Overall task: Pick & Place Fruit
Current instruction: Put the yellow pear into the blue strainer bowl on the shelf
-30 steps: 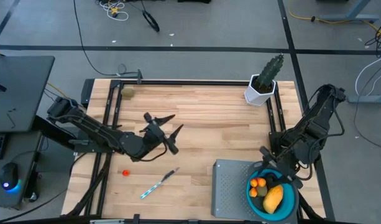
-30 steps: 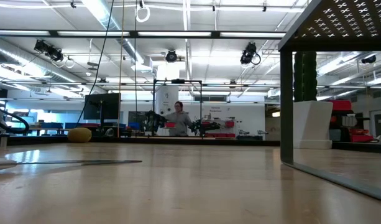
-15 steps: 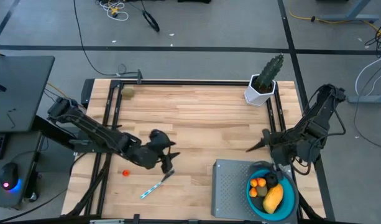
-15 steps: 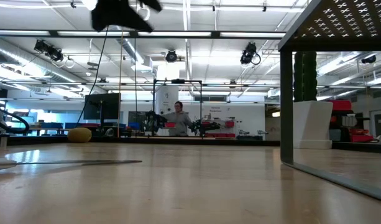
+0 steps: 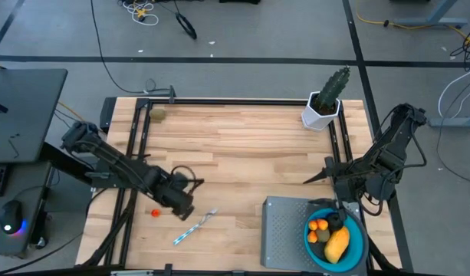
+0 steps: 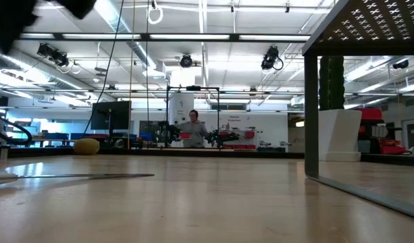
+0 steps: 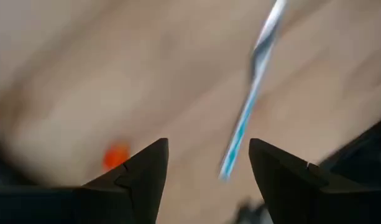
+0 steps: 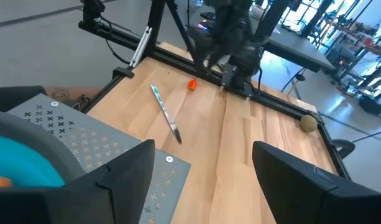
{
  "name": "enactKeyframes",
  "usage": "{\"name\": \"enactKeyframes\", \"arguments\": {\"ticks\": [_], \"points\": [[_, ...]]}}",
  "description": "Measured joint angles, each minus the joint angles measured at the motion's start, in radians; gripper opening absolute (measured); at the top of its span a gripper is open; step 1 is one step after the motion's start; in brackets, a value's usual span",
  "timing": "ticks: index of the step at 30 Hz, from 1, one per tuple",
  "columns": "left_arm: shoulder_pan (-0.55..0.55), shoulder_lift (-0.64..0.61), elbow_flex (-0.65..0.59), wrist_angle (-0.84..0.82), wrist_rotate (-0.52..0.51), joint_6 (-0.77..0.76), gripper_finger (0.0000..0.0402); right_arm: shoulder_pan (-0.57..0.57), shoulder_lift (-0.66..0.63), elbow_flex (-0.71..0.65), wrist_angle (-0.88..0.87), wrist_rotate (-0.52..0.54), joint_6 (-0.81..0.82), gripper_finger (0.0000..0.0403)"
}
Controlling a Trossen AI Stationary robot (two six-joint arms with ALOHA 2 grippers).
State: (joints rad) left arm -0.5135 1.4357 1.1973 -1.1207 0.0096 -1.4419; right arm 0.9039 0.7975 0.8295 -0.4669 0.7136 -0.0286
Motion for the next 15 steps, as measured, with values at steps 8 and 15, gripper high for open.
{"name": "enactKeyframes", "arguments": {"ticks": [8,15], "points": [[-0.104,0.087,0.0,-0.116,0.123,-0.092,0.0235,0.0,0.003,0.001,-0.008,-0.009,0.024,0.0281],[-0.128,0.165,-0.054,-0.126,0.136,-0.107,0.0259,0.0,0.003,0.001,-0.008,-0.009,0.022,0.0281]]}}
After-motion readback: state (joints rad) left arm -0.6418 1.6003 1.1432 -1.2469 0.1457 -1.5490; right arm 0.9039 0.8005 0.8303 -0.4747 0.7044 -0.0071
